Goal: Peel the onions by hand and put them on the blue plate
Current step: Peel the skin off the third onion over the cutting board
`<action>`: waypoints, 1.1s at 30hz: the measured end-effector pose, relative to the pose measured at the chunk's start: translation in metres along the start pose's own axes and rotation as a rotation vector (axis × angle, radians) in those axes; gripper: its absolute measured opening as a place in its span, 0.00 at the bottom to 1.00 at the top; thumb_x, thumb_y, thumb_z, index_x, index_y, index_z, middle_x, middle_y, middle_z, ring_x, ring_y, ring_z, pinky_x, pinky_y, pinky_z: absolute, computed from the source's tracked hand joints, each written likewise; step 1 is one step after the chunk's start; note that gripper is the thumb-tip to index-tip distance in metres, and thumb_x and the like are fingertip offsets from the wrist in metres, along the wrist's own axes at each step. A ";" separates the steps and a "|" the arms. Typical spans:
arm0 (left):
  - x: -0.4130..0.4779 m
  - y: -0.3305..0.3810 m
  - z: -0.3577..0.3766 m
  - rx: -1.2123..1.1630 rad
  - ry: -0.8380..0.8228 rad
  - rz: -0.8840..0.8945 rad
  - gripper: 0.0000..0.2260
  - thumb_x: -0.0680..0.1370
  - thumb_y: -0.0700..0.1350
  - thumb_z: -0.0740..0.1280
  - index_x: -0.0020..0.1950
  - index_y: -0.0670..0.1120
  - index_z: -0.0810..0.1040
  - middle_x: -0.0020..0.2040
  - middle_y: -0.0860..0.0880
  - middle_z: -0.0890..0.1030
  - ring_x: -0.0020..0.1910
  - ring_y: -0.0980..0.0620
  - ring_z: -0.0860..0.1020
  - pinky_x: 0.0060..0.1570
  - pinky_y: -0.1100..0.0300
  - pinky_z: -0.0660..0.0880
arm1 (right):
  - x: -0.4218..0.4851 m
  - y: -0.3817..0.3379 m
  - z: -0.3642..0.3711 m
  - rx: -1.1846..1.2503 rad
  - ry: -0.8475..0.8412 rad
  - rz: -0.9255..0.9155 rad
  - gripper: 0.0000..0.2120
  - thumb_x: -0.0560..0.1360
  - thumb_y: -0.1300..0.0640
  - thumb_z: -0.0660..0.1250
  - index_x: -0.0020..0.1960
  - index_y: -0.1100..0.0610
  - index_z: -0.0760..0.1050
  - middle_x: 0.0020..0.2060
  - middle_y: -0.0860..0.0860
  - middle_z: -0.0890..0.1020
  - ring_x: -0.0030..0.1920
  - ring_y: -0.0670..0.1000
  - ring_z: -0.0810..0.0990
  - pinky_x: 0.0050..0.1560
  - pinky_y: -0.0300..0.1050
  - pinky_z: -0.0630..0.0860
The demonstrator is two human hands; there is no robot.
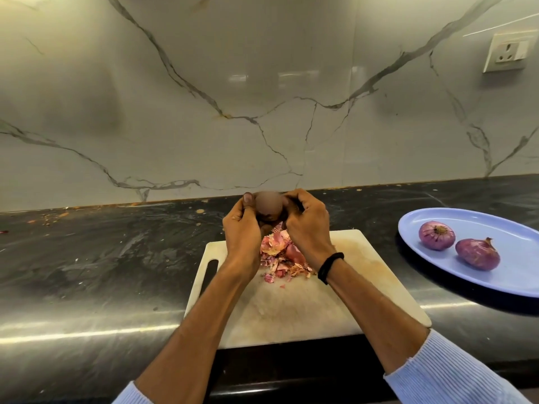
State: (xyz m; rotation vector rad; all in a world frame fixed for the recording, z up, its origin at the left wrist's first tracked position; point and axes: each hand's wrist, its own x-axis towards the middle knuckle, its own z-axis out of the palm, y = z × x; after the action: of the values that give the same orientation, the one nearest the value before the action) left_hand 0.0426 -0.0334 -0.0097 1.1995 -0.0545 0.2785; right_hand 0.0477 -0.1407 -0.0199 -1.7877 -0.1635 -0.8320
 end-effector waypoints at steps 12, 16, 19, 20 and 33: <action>0.005 0.010 -0.004 -0.142 -0.021 -0.040 0.12 0.85 0.45 0.59 0.53 0.43 0.81 0.52 0.44 0.83 0.53 0.46 0.83 0.46 0.56 0.82 | 0.003 -0.001 -0.001 0.131 -0.157 0.120 0.12 0.81 0.48 0.64 0.57 0.52 0.81 0.54 0.52 0.82 0.53 0.48 0.80 0.55 0.46 0.81; 0.007 0.002 -0.006 -0.079 -0.085 0.005 0.14 0.86 0.43 0.56 0.58 0.42 0.82 0.56 0.42 0.83 0.58 0.43 0.82 0.56 0.47 0.81 | 0.000 -0.006 -0.001 0.351 -0.231 0.240 0.10 0.82 0.53 0.62 0.57 0.54 0.80 0.53 0.54 0.84 0.56 0.54 0.83 0.58 0.55 0.81; 0.008 0.001 -0.008 -0.008 -0.108 0.054 0.15 0.86 0.42 0.56 0.56 0.46 0.83 0.55 0.45 0.84 0.59 0.45 0.81 0.59 0.52 0.79 | 0.000 -0.009 -0.005 0.402 -0.203 0.245 0.11 0.81 0.57 0.65 0.61 0.59 0.78 0.55 0.55 0.83 0.58 0.54 0.82 0.56 0.49 0.81; 0.008 0.001 -0.009 0.017 -0.122 0.067 0.14 0.85 0.41 0.56 0.57 0.47 0.82 0.56 0.46 0.84 0.59 0.47 0.81 0.59 0.53 0.79 | 0.000 -0.009 -0.005 0.413 -0.191 0.244 0.11 0.80 0.58 0.66 0.61 0.59 0.78 0.56 0.55 0.82 0.58 0.54 0.82 0.56 0.46 0.81; 0.008 -0.004 -0.012 0.260 -0.125 0.296 0.11 0.83 0.44 0.63 0.63 0.53 0.79 0.57 0.51 0.83 0.57 0.55 0.82 0.58 0.56 0.80 | 0.001 -0.008 -0.006 0.407 -0.270 0.248 0.15 0.78 0.58 0.69 0.64 0.58 0.77 0.57 0.56 0.83 0.60 0.53 0.81 0.62 0.52 0.79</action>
State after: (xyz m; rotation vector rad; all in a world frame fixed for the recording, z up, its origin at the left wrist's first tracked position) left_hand 0.0499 -0.0219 -0.0162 1.4677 -0.3142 0.4804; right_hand 0.0413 -0.1432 -0.0122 -1.4883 -0.2607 -0.3470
